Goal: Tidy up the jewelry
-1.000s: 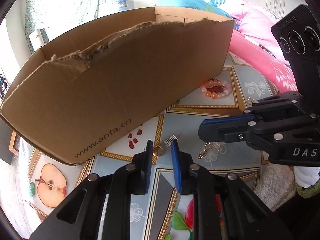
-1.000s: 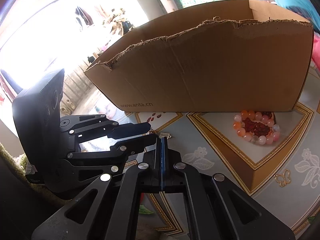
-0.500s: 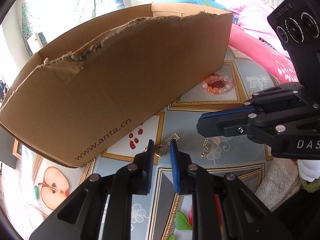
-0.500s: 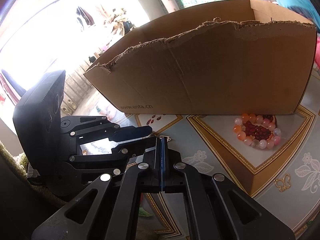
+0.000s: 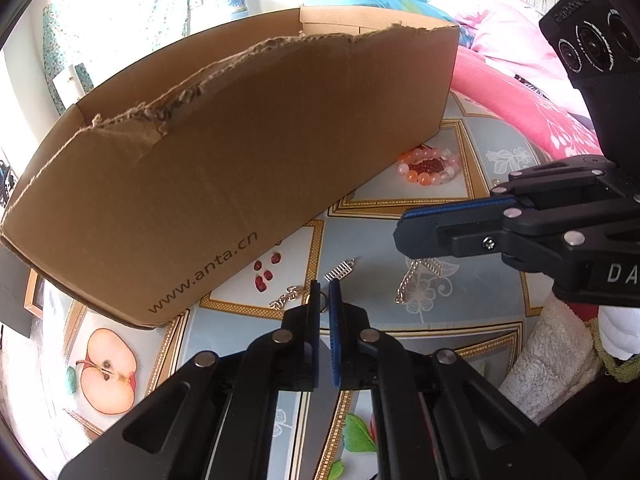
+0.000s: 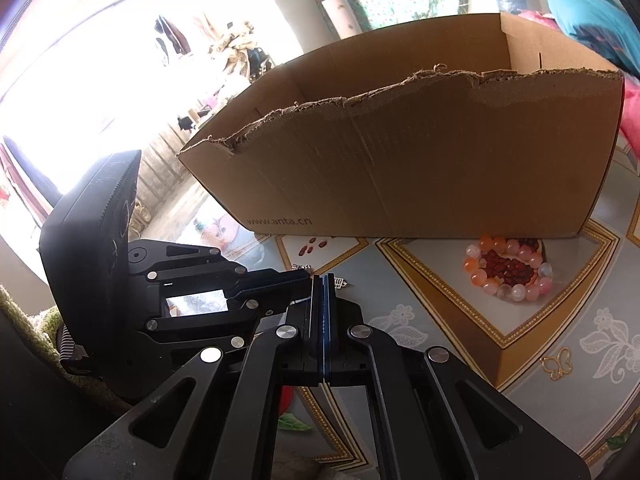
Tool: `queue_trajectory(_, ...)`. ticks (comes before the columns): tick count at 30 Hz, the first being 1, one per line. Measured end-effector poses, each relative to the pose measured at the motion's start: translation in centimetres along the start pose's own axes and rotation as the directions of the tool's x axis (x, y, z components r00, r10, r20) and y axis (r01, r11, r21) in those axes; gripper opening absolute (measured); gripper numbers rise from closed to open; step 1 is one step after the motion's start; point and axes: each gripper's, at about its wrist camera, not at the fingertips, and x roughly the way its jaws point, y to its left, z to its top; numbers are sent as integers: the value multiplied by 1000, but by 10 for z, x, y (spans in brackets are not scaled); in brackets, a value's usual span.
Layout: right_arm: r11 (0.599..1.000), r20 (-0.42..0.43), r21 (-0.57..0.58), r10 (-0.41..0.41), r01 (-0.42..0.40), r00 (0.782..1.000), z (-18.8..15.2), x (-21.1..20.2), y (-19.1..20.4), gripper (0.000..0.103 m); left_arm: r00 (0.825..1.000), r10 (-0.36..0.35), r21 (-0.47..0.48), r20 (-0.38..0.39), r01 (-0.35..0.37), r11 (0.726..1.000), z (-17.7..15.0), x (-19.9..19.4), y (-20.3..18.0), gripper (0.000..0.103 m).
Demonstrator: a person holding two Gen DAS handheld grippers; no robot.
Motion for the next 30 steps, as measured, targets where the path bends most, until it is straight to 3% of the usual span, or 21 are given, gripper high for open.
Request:
queue_trajectory(17,1000,39,-18,-13,13,999,1,-15,11,0,998,-22,-50,60,25,998,-12,-30,11,2)
queue_trajectory(24,1000,42,-18,-15,15,999,1,-15,14,0,999,34,-20,-8,-34,999,-13,-13,16,2)
queue_trajectory(30,1000,44,-13,-17,17,999,1,-17,12,0,1000,7,-2,-21,-7,1000,-9,-7,8,2)
